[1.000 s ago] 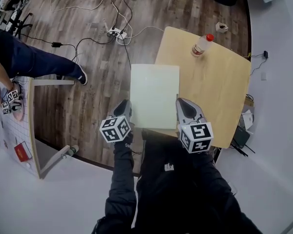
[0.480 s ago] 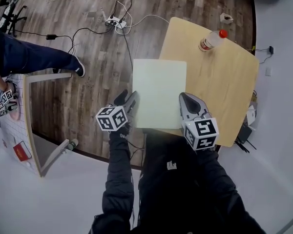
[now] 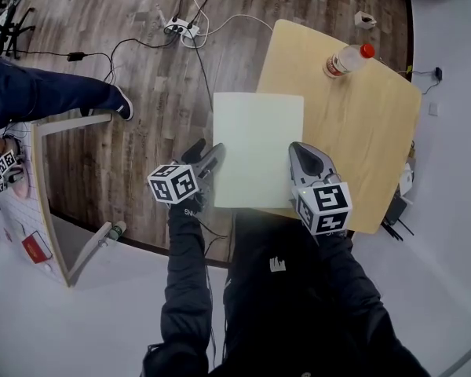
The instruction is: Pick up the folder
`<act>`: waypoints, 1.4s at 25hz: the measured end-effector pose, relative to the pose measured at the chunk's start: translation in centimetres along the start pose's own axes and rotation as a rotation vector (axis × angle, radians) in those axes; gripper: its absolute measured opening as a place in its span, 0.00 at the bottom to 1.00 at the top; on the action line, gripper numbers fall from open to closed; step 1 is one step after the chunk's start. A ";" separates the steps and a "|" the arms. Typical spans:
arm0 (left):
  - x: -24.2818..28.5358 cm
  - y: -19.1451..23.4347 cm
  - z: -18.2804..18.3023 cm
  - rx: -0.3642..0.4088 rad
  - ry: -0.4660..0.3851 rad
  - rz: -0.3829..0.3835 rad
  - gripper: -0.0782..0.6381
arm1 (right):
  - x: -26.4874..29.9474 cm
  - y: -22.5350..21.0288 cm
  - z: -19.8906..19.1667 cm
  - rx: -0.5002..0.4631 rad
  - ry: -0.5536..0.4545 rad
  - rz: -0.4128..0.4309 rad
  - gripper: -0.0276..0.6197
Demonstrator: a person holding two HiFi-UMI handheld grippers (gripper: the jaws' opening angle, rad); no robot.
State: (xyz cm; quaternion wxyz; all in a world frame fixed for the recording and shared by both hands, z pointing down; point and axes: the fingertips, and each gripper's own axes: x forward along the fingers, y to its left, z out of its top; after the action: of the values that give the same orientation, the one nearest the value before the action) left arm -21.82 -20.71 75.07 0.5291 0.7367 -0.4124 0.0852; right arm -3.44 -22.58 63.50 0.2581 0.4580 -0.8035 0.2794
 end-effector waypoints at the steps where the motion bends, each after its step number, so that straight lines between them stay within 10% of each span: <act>1: 0.2 0.0 -0.2 -0.014 0.013 -0.019 0.51 | 0.3 -0.1 0.1 0.001 -0.001 -0.002 0.08; 23: 4.8 -0.7 -3.1 -0.222 0.199 -0.493 0.61 | 2.3 -2.3 -1.2 0.005 0.056 -0.027 0.08; 35: 3.1 -1.7 -1.9 -0.212 0.153 -0.458 0.60 | 1.2 -2.9 -0.5 0.013 0.040 -0.030 0.08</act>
State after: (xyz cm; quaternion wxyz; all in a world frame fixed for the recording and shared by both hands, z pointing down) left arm -18.00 -20.54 76.46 0.6385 0.7427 -0.2002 -0.0248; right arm -1.36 -24.16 65.29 0.2753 0.4660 -0.7894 0.2898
